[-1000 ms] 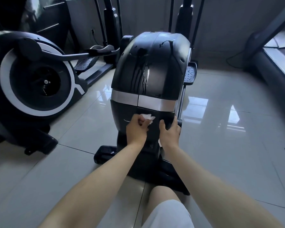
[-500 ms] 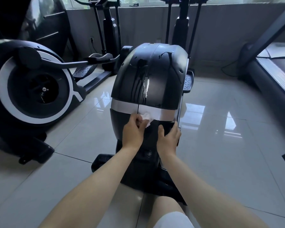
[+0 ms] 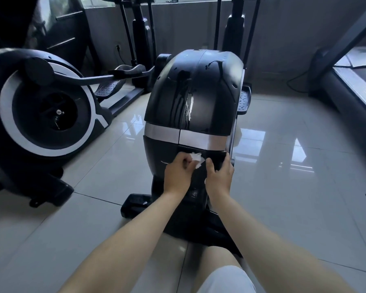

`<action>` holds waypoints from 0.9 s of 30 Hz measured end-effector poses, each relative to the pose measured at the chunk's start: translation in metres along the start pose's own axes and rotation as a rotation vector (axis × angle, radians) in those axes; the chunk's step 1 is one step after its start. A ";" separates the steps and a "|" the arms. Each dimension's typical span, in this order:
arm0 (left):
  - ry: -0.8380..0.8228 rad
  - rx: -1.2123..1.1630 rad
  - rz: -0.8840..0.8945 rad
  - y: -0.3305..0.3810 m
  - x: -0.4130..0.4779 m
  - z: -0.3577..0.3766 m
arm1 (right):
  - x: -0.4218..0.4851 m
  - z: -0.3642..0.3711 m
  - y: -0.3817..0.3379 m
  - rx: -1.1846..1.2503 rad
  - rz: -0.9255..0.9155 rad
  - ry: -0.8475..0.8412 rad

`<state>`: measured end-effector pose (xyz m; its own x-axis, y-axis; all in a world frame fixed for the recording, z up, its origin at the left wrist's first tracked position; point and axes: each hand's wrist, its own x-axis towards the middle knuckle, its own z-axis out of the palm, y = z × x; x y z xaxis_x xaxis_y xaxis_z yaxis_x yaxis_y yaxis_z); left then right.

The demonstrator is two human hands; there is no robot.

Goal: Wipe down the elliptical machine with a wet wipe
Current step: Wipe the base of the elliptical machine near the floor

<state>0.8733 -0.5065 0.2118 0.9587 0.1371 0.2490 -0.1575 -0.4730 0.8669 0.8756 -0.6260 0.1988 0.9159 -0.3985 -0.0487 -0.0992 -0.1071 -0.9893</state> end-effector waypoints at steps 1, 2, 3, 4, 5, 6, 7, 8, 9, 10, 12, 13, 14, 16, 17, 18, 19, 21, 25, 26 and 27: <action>0.000 0.006 0.041 0.009 0.003 0.000 | 0.001 -0.002 0.000 -0.003 -0.012 0.006; 0.001 0.017 0.066 0.014 0.005 0.000 | 0.001 -0.004 0.000 -0.008 -0.021 0.010; -0.005 0.024 0.067 0.014 0.006 0.000 | 0.002 -0.007 -0.001 -0.015 -0.023 0.009; -0.015 0.020 0.044 0.011 0.005 0.001 | 0.003 -0.009 -0.002 -0.022 -0.019 0.004; -0.025 0.020 0.004 0.004 0.002 0.001 | 0.004 -0.011 -0.002 -0.028 -0.012 -0.002; -0.028 0.029 -0.040 -0.004 -0.002 0.002 | 0.004 -0.012 -0.003 -0.029 -0.003 -0.007; -0.026 0.047 -0.084 -0.010 -0.007 0.003 | 0.004 -0.013 -0.004 -0.029 0.006 -0.014; -0.024 0.064 -0.126 -0.015 -0.010 0.004 | 0.003 -0.014 -0.005 -0.028 0.015 -0.016; -0.024 0.075 -0.162 -0.016 -0.012 0.004 | 0.003 -0.015 -0.006 -0.034 0.025 -0.021; -0.024 0.079 -0.183 -0.016 -0.012 0.005 | 0.002 -0.016 -0.007 -0.042 0.031 -0.027; -0.035 0.092 -0.172 -0.009 -0.011 0.006 | 0.001 -0.021 -0.011 -0.051 0.051 -0.041; -0.047 0.107 -0.149 -0.004 -0.009 0.007 | 0.002 -0.025 -0.014 -0.056 0.064 -0.043; -0.061 0.121 -0.117 0.002 -0.007 0.007 | 0.003 -0.028 -0.017 -0.066 0.073 -0.041; -0.086 0.136 -0.045 0.014 -0.002 0.010 | 0.005 -0.036 -0.024 -0.077 0.082 -0.036; -0.090 0.140 -0.012 0.019 -0.001 0.012 | 0.005 -0.039 -0.027 -0.078 0.088 -0.029; -0.087 0.137 0.013 0.023 0.000 0.015 | 0.006 -0.042 -0.030 -0.073 0.095 -0.027; -0.080 0.133 0.029 0.025 0.001 0.017 | 0.006 -0.044 -0.031 -0.070 0.103 -0.032; -0.072 0.123 0.031 0.024 -0.001 0.022 | 0.006 -0.047 -0.031 -0.074 0.122 -0.061; -0.114 0.116 -0.053 0.014 -0.012 0.029 | 0.003 -0.051 -0.030 -0.052 0.153 -0.121; -0.121 0.123 -0.058 0.012 -0.013 0.030 | 0.002 -0.052 -0.030 -0.047 0.160 -0.124; -0.126 0.142 -0.048 0.014 -0.013 0.030 | 0.001 -0.052 -0.030 -0.047 0.168 -0.123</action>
<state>0.8660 -0.5405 0.2076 0.9878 0.0566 0.1452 -0.0846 -0.5876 0.8047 0.8590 -0.6709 0.2361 0.9254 -0.3000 -0.2316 -0.2696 -0.0918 -0.9586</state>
